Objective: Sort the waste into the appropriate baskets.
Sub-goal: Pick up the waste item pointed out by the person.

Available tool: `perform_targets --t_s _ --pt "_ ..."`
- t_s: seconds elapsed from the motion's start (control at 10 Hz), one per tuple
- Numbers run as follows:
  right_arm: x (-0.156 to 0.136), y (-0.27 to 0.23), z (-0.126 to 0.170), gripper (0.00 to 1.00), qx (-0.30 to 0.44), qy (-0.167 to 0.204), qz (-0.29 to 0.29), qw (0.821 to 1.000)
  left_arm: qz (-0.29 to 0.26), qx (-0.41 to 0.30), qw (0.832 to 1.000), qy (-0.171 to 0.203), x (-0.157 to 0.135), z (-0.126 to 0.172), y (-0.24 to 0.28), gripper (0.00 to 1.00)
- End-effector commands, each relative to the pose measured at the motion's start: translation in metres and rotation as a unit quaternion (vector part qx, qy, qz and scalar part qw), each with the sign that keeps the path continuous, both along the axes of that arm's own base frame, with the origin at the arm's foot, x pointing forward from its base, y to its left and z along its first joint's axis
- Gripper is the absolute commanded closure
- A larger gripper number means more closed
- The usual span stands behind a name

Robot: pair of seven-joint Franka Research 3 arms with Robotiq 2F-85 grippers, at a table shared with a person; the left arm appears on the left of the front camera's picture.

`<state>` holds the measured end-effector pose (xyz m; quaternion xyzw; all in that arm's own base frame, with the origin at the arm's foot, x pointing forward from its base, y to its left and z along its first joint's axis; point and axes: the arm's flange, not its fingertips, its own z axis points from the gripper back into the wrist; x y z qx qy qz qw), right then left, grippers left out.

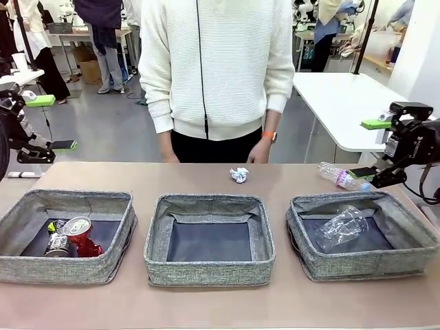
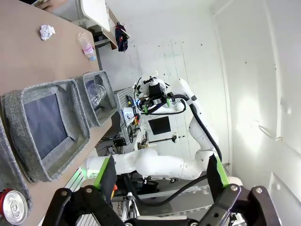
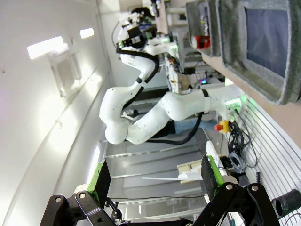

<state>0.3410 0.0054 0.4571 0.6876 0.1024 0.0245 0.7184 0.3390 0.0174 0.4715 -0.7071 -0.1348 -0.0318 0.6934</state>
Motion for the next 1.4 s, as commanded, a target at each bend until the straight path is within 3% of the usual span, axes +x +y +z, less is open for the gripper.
perform_targets --t_s 0.0,1.3 --pt "-0.0012 0.0005 0.0003 0.00 0.000 -0.007 0.005 1.000 -0.001 -0.007 1.000 -0.003 -0.0026 0.0018 -0.0008 0.00" --pt "-0.0012 0.0005 0.0003 0.00 0.000 -0.007 0.005 1.000 -0.001 -0.007 1.000 -0.003 -0.0026 0.0018 -0.0008 0.00"
